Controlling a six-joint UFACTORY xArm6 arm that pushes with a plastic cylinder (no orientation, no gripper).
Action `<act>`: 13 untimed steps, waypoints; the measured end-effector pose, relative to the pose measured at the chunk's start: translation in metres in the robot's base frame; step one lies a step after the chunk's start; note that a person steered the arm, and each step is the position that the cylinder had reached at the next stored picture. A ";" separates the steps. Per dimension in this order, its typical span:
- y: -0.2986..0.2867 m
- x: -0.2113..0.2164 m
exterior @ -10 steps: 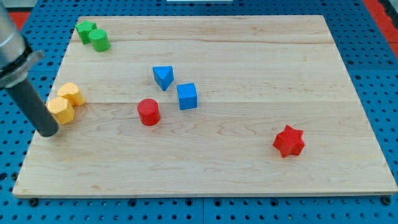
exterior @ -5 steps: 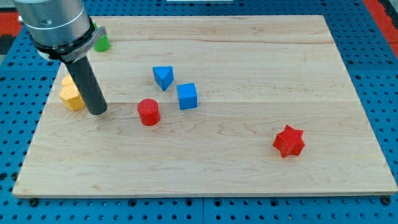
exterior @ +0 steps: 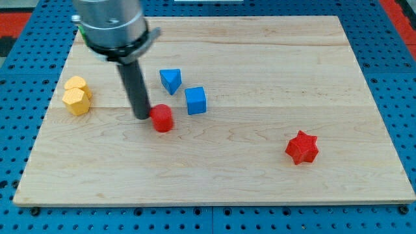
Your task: Move the red circle to the top center of the board
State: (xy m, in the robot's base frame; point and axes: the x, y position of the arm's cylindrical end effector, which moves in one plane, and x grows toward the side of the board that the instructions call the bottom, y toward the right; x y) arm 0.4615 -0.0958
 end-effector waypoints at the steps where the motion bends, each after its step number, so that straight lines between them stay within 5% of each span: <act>1: 0.042 0.000; 3: 0.017 0.042; 6: 0.173 0.038; 8: 0.179 0.049; 11: 0.148 -0.088; 13: 0.143 -0.089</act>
State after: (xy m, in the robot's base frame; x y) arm 0.3726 0.0477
